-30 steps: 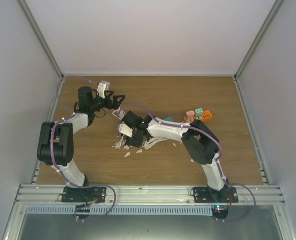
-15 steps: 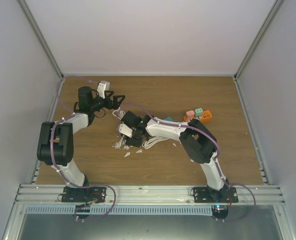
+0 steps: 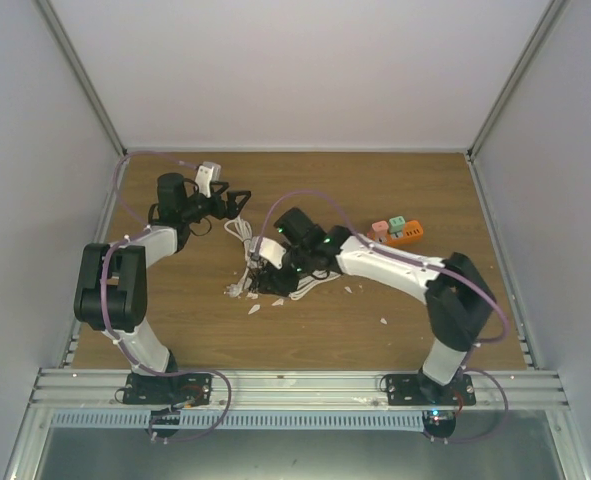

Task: Insert the plug

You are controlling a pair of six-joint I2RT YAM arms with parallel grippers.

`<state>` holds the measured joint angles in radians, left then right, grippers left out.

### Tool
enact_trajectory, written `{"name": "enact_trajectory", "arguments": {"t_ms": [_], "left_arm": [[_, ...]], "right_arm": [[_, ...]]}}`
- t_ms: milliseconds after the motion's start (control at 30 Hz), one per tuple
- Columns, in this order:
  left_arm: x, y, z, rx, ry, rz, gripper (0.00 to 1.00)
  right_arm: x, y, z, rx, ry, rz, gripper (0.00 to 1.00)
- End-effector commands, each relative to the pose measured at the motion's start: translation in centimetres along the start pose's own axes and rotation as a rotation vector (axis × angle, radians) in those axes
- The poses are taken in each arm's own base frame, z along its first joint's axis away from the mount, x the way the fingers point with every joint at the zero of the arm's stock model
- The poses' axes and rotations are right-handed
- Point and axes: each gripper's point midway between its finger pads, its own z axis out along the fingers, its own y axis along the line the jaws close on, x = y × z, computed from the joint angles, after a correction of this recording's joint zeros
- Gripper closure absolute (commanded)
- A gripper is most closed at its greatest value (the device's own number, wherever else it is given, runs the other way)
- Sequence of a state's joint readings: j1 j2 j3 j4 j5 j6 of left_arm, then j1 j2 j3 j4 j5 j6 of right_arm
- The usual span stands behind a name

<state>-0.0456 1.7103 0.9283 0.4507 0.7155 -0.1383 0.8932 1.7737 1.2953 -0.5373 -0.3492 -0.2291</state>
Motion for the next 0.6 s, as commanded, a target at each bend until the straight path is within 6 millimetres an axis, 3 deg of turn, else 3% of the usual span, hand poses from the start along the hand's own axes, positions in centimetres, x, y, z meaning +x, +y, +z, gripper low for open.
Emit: {"name": "enact_trajectory", "arguments": {"t_ms": [0,67,133,233,300,333,467,567], "left_arm": [[-1.0,-0.5,0.5,0.022,-0.021,0.045,0.01],[-1.0,-0.5,0.6,0.023,-0.019,0.044,0.01],[-1.0,-0.5,0.6,0.020,-0.019,0.044,0.01],[-1.0,-0.5,0.6,0.021,-0.017,0.045,0.01],[-1.0,-0.4,0.6,0.019,-0.016,0.044,0.01],[-1.0,-0.4,0.6,0.018,-0.017,0.044,0.01],[-0.9,-0.5,0.7,0.023,-0.015,0.045,0.01],[-0.9,-0.6,0.7,0.027,-0.014,0.044,0.01]], "right_arm": [[-5.1,3.9,-5.5,-0.284,-0.298,-0.018,0.44],[-6.0,5.5,-7.8,-0.419,-0.393,-0.036,0.43],[-6.1,6.3,-8.8,-0.503,-0.426,-0.025,0.42],[-4.1,5.5,-6.3,-0.510,-0.301,0.061,0.39],[-1.8,4.3,-4.2,-0.441,-0.185,0.110,0.43],[-1.6,3.6,-4.2,-0.391,-0.186,0.115,0.44],[-5.2,2.3,-9.5,-0.322,-0.441,0.043,0.43],[-6.0,-0.2,-11.4,-0.262,-0.549,0.082,0.43]]}}
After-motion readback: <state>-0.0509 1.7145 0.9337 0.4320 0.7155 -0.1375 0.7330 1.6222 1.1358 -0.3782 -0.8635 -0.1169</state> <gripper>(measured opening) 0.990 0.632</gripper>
